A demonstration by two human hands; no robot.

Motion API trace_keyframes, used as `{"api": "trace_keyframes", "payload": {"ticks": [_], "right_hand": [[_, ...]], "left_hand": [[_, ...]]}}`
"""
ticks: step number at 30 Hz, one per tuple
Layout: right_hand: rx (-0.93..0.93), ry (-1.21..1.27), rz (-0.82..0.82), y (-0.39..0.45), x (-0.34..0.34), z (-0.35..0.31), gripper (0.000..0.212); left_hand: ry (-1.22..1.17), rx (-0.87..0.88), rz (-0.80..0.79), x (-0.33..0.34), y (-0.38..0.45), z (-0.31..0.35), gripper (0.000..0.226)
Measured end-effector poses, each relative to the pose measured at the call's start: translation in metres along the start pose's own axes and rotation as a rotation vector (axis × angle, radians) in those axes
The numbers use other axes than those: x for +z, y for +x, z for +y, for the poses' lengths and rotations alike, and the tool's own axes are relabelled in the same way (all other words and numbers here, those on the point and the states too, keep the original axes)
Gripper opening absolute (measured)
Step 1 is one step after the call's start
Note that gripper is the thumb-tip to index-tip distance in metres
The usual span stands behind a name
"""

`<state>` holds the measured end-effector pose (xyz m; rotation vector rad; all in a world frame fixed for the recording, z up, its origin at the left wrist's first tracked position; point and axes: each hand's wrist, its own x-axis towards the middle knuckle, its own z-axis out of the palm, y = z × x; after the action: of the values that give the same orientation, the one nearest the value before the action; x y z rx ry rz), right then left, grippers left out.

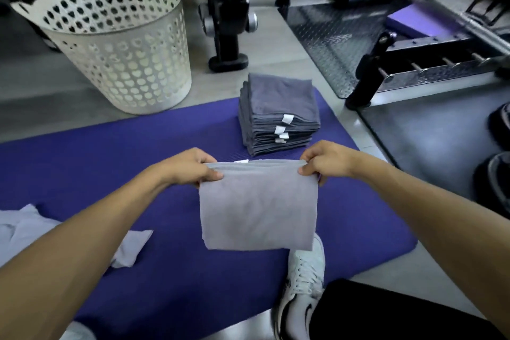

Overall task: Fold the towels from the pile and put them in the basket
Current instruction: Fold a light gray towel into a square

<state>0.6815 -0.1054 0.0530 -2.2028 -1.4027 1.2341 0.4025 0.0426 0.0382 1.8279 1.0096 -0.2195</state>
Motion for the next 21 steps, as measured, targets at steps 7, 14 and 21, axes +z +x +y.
{"api": "trace_keyframes", "payload": {"ticks": [7,14,21], "right_hand": [[-0.196,-0.22,0.365,0.033,-0.104,-0.023,0.013],[-0.353,-0.085,0.904,0.102,-0.188,-0.038,0.014],[-0.17,-0.187,0.686,0.187,-0.107,0.077,0.018]], "left_hand": [[0.194,0.194,0.545,-0.037,0.062,0.09,0.003],[0.284,0.514,0.888,-0.091,0.142,0.166,0.022],[0.684,0.266,0.643,-0.019,0.23,0.099,0.031]]}}
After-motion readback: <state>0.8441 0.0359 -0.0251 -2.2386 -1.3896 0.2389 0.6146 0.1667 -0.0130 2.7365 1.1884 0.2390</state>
